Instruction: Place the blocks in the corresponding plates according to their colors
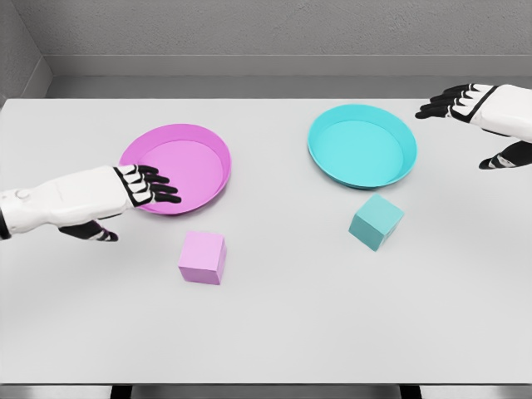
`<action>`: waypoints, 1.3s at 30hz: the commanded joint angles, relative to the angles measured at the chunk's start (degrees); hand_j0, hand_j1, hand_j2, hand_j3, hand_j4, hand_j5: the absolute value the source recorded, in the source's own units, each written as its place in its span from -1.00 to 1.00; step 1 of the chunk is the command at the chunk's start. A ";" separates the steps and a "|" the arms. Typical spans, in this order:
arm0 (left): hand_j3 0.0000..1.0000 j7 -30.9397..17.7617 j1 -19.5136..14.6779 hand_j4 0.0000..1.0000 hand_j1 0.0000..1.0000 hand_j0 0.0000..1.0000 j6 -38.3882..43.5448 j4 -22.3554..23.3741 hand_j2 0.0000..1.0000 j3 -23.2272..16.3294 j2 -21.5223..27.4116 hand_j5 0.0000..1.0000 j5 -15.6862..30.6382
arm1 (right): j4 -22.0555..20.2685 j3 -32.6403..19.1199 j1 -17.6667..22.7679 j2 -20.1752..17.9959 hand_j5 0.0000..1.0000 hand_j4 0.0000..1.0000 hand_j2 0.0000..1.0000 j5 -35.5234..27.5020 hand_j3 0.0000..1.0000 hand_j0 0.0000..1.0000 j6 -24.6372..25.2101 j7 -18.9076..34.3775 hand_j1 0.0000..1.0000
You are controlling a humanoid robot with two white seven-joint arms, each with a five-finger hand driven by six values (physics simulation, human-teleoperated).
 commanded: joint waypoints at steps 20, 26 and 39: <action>1.00 -5.58 -8.26 1.00 1.00 1.00 0.09 -0.02 1.00 -8.68 -0.80 1.00 -0.46 | -9.01 3.02 5.54 3.28 1.00 1.00 1.00 4.32 1.00 1.00 0.17 -0.03 1.00; 1.00 -5.94 -14.50 1.00 1.00 1.00 0.09 -0.02 1.00 -12.99 -1.24 1.00 -0.37 | -9.10 4.51 5.54 4.78 1.00 1.00 1.00 7.22 1.00 1.00 0.17 -0.03 1.00; 0.98 -13.07 -18.81 0.98 0.98 0.98 0.09 -0.11 0.98 -18.70 -10.91 0.98 -1.25 | -8.84 8.29 5.62 9.35 1.00 1.00 1.00 12.40 1.00 1.00 0.17 -0.03 1.00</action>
